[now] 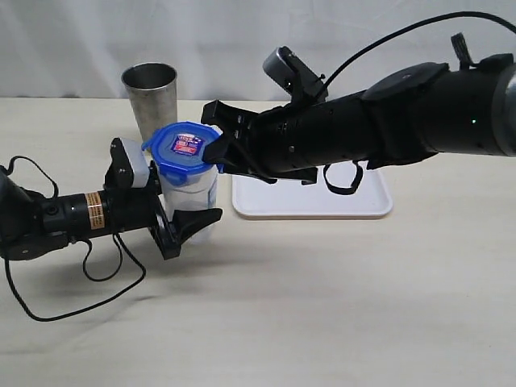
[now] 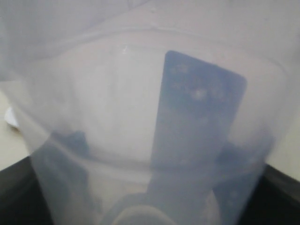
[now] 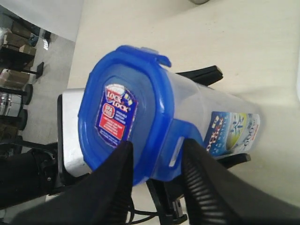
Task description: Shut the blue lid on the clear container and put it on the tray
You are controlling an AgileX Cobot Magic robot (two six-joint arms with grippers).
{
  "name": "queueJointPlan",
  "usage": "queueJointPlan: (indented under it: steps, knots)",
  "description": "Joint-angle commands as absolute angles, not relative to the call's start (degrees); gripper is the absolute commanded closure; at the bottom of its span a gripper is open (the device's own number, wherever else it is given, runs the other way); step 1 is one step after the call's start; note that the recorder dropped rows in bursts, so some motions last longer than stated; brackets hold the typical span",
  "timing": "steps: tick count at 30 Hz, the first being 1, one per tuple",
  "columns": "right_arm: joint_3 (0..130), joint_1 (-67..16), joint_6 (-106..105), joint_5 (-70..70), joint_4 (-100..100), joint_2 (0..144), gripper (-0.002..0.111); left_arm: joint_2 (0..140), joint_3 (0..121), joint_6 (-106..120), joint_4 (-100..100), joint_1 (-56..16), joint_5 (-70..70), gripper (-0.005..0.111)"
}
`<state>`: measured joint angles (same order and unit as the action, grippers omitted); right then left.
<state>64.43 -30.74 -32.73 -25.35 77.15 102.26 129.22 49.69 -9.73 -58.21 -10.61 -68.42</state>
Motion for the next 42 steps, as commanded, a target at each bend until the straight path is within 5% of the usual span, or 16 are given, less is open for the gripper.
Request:
queueJointPlan:
  steps: [1, 7, 18, 24, 34, 42]
  knots:
    - [64.22, -31.15, -39.3, -29.56, 83.58, 106.4, 0.078, 129.13, 49.46, -7.56, -63.85, -11.71, -69.96, 0.107]
    - [64.22, -31.15, -53.96, -34.09, 99.48, 109.26, 0.078, 129.13, 49.46, -7.56, -64.42, -11.71, -69.96, 0.107]
    - [64.22, -23.84, -60.02, -47.44, 96.88, 109.12, 0.078, 129.13, 49.46, -1.85, -62.58, -11.71, -69.96, 0.107]
    - [64.34, -23.31, -60.85, -46.25, 85.27, 102.7, 0.057, 129.13, 49.46, 10.01, -57.75, -11.71, -69.96, 0.107]
    - [64.58, -23.31, -65.94, -31.01, 74.09, 92.69, 0.054, 129.13, 49.46, 18.16, -56.43, -11.71, -69.96, 0.107]
    - [66.25, -30.76, -70.51, -30.13, 58.64, 87.28, 0.091, 128.06, 49.46, 30.33, -51.76, -11.71, -69.96, 0.107]
